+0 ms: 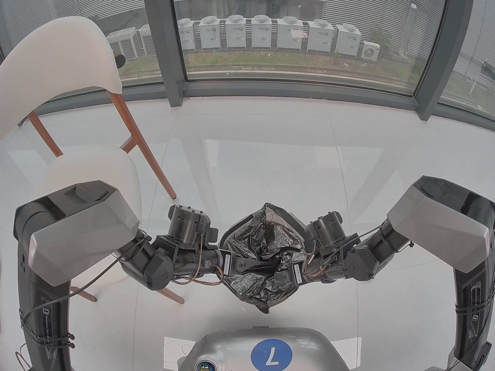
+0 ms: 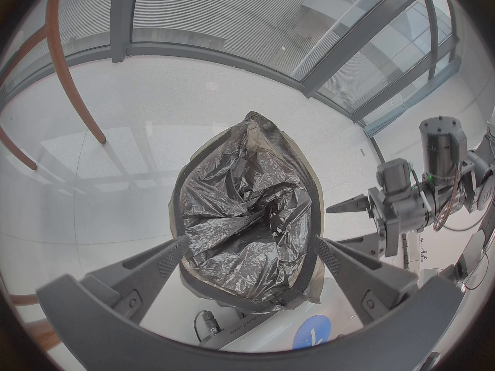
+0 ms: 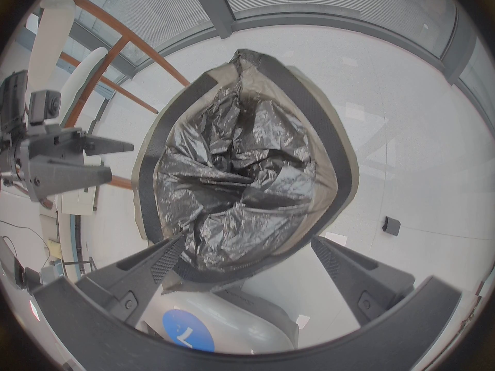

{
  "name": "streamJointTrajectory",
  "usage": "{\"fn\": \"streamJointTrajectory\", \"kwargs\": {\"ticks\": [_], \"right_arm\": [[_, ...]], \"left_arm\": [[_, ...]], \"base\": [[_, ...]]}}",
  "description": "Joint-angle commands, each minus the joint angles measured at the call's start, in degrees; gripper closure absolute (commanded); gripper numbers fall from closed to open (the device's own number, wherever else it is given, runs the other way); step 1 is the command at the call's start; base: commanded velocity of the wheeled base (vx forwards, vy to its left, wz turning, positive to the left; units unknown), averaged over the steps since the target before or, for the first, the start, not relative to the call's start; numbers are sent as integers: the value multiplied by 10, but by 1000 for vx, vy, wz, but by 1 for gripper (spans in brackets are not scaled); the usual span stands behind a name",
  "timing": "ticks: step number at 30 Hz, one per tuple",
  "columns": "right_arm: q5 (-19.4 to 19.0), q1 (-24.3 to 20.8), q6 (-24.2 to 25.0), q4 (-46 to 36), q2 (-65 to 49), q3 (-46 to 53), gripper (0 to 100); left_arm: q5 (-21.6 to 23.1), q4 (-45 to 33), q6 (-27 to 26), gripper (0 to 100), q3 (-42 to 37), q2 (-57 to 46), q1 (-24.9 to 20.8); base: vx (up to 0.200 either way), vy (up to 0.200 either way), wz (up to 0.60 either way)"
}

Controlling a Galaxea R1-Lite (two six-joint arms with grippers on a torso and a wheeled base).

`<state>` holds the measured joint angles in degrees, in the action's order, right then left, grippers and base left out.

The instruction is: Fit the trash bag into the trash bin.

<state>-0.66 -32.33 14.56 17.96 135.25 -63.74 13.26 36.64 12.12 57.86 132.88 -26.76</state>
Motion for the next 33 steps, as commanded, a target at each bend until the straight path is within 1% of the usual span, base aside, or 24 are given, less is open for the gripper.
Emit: {"fn": "streamJointTrajectory", "kwargs": {"ticks": [1,8,13,20,29,33], "right_arm": [[-2,-3,3,-1,-11,-23,0],[-20,-5,1,-2,-10,-29,0],[-20,4,-1,1,19,-37,0],[-21,30,-12,0,34,-60,0],[-21,42,-23,0,38,-56,0],[-22,44,-23,0,38,-55,0]], "left_arm": [[-1,1,0,0,1,1,1],[-1,2,0,0,4,5,0],[-2,3,1,0,6,7,0],[-2,3,1,0,22,14,-2],[-5,1,0,0,12,26,1],[-18,2,-8,0,9,36,3]], "base": [[0,0,0],[0,0,0],[0,0,0],[0,0,0],[0,0,0],[0,0,0]]}}
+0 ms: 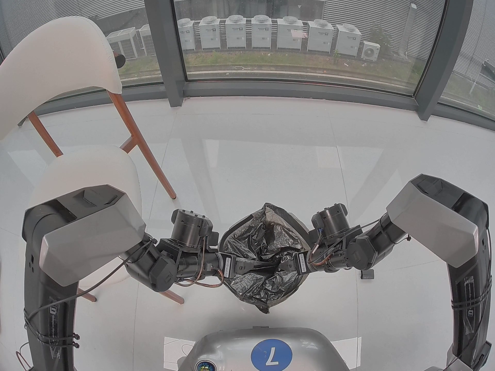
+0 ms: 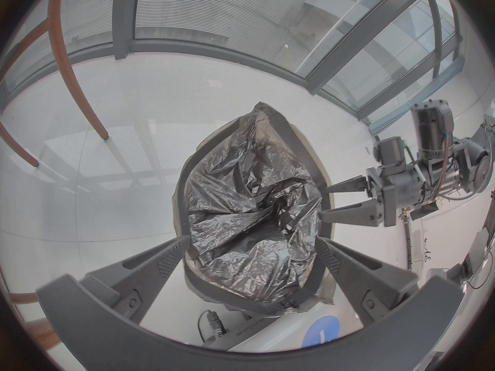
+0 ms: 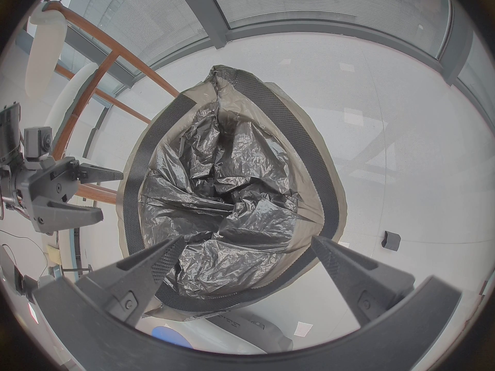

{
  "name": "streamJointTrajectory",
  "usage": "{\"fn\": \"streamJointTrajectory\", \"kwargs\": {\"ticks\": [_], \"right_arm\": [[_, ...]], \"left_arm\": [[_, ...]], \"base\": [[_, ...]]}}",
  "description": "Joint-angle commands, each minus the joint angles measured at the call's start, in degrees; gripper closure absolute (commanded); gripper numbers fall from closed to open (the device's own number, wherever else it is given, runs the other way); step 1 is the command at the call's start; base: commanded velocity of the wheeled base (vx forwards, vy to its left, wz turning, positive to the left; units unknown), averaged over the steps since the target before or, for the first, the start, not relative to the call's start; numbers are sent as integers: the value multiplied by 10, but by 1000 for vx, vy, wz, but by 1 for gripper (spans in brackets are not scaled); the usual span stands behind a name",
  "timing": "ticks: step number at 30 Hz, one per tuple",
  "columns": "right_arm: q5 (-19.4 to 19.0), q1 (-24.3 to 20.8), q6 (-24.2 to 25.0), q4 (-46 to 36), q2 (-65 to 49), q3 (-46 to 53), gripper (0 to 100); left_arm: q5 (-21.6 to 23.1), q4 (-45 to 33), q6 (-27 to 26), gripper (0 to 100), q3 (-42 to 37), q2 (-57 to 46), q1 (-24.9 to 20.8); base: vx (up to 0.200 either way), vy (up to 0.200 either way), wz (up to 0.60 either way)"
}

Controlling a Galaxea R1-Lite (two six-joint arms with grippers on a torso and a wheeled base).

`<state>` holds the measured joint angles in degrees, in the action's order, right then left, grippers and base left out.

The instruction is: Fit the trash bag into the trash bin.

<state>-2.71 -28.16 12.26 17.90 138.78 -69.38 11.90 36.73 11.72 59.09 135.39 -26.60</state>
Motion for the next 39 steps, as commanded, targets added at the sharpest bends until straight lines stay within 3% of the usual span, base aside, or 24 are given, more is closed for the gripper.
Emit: {"fn": "streamJointTrajectory", "kwargs": {"ticks": [1,19,24,28,30,31,32,39], "right_arm": [[-1,3,0,0,3,1,0],[-19,9,4,2,-6,-5,0],[-63,7,11,1,-83,16,0],[-73,9,42,-5,-163,43,0],[-70,24,93,-8,-220,88,0],[-70,26,95,-7,-222,91,0],[-64,58,115,-7,-240,135,0],[-13,152,111,3,-299,284,0]], "left_arm": [[-6,1,-6,0,-3,11,3],[-11,1,-10,0,-6,4,12],[-10,-3,-8,0,-63,-92,12],[-7,-3,-8,0,-124,-174,12],[-6,-3,-7,0,-187,-237,13],[-5,-3,-7,0,-190,-239,13],[-5,-3,-6,0,-226,-271,13],[-6,23,9,0,-303,-320,11]], "base": [[0,0,0],[0,0,0],[0,0,0],[0,0,0],[0,0,0],[0,0,0],[0,0,0],[0,0,0]]}}
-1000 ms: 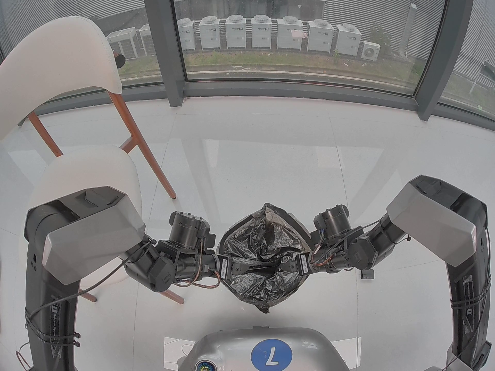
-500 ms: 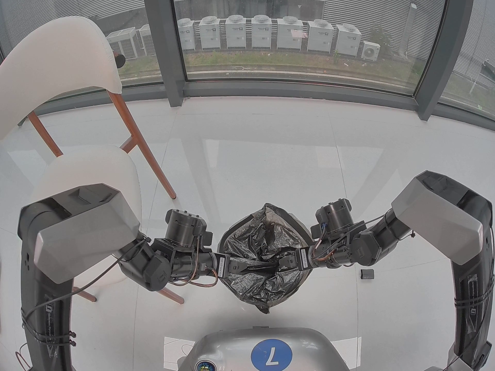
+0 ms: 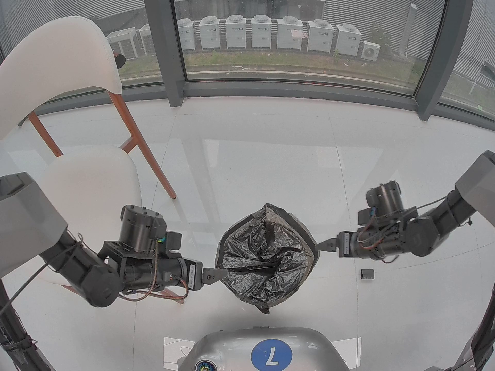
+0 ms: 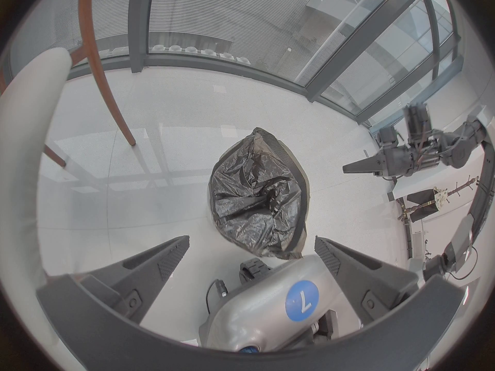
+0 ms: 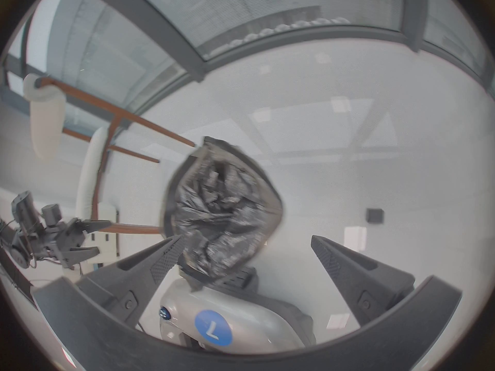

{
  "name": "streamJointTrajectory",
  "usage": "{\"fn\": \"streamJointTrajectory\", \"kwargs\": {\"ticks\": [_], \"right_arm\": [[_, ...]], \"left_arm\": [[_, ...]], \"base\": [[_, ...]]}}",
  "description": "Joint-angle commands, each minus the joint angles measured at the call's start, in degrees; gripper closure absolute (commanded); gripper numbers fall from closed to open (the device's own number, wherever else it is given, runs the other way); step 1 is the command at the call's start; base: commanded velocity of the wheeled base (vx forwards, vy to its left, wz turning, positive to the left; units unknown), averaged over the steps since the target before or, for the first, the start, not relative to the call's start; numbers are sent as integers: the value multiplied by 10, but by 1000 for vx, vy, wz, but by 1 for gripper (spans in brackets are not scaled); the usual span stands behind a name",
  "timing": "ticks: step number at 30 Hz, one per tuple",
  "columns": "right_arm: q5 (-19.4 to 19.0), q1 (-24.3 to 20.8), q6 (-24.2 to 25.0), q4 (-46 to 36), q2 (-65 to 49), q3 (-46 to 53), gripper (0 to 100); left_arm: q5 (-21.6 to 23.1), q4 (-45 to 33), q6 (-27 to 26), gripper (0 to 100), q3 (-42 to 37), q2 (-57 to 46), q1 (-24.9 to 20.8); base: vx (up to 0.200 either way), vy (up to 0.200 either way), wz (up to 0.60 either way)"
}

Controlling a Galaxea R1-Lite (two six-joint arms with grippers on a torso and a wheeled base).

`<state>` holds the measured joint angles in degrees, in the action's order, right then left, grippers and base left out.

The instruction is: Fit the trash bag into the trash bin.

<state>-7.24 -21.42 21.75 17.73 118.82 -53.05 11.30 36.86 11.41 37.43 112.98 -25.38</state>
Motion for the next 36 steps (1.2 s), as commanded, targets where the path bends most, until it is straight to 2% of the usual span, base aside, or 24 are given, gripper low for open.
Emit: {"fn": "streamJointTrajectory", "kwargs": {"ticks": [1,7,9,12,13,16,23,28,36], "right_arm": [[33,93,17,5,-109,134,0],[35,132,17,5,-149,186,0],[35,138,16,6,-154,193,0],[35,167,15,51,-168,248,0],[35,168,15,54,-169,252,0],[36,180,15,136,-177,333,0],[46,190,15,266,-178,435,0],[46,205,10,291,-181,466,0],[45,209,-6,298,-179,486,0]], "left_arm": [[-1,39,19,0,-93,-102,-1],[-14,207,121,0,-140,-107,-5],[-19,229,128,0,-147,-106,-5],[-42,285,129,0,-185,-107,-9],[-42,286,129,0,-186,-108,-9],[-50,291,128,0,-218,-121,-14],[-84,292,128,0,-215,-152,-13],[-99,292,131,0,-206,-160,-11],[-108,292,129,0,-216,-181,-12]], "base": [[0,0,0],[0,0,0],[0,0,0],[0,0,0],[0,0,0],[0,0,0],[0,0,0],[0,0,0],[0,-200,0]]}}
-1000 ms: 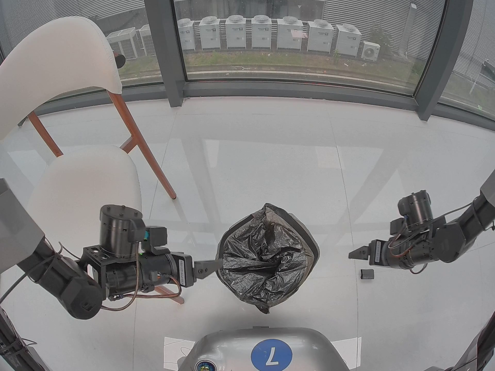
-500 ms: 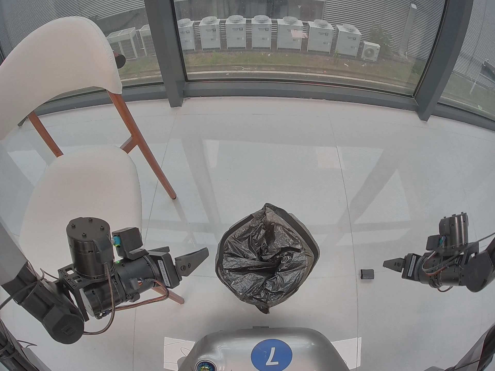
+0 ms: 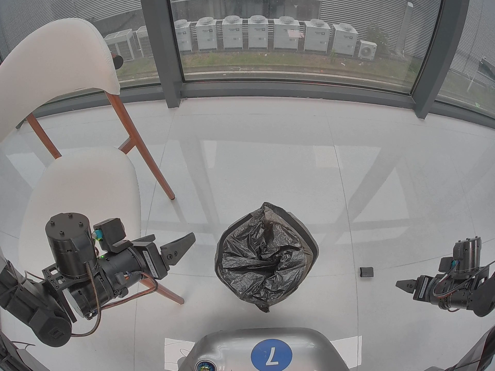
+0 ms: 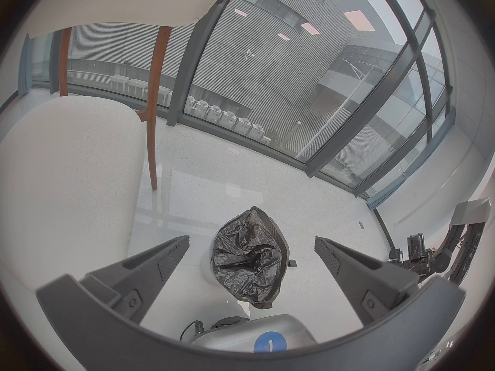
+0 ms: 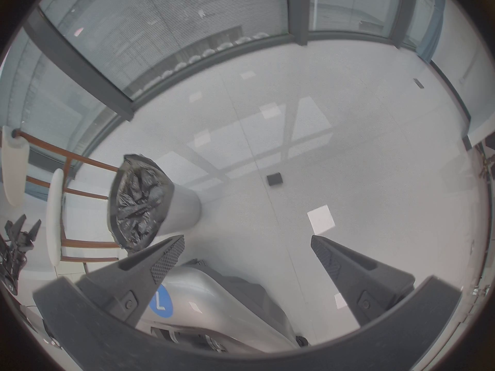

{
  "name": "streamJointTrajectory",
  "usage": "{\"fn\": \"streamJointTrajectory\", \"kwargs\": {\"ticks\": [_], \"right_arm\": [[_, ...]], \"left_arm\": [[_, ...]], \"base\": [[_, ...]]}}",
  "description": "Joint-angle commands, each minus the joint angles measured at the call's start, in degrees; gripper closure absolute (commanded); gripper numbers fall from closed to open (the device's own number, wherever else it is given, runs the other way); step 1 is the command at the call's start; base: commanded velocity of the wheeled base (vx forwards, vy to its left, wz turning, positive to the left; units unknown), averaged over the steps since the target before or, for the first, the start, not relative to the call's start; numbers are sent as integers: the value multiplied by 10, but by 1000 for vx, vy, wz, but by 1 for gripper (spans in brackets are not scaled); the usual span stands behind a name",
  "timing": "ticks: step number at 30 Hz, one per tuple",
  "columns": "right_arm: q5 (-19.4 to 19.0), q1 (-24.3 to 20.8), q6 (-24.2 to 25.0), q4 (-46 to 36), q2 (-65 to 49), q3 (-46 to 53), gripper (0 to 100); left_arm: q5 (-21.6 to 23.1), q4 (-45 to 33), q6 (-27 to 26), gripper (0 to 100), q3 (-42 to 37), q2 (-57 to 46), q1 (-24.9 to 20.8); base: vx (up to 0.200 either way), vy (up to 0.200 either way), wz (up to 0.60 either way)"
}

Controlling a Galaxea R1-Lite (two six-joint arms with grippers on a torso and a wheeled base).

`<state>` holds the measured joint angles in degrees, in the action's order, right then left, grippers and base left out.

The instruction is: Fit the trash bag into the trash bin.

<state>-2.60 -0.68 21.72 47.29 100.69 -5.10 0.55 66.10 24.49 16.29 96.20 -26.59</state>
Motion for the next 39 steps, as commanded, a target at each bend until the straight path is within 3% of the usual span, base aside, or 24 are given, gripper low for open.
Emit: {"fn": "streamJointTrajectory", "kwargs": {"ticks": [1,15,18,23,26,33,36,39], "right_arm": [[-1,2,-12,2,3,7,0],[-7,14,-61,3,38,14,0],[-7,51,-106,13,76,6,0],[-14,102,-173,107,130,25,0],[-36,108,-208,143,127,51,0],[-46,105,-211,88,70,51,0],[-46,110,-211,74,66,51,0],[-46,112,-211,75,67,51,0]], "left_arm": [[0,0,-1,0,-6,-13,0],[2,0,-1,0,-13,-7,-22],[5,0,-3,0,-29,-6,-36],[6,0,-4,0,-29,8,-38],[13,0,-4,0,-32,7,-43],[41,0,18,0,-54,-14,-74],[80,-47,42,0,-64,-77,-78],[83,-115,34,0,-43,-83,-72]], "base": [[0,-200,0],[0,-200,0],[0,-200,0],[0,-160,0],[0,0,0],[0,0,0],[0,0,0],[0,0,0]]}}
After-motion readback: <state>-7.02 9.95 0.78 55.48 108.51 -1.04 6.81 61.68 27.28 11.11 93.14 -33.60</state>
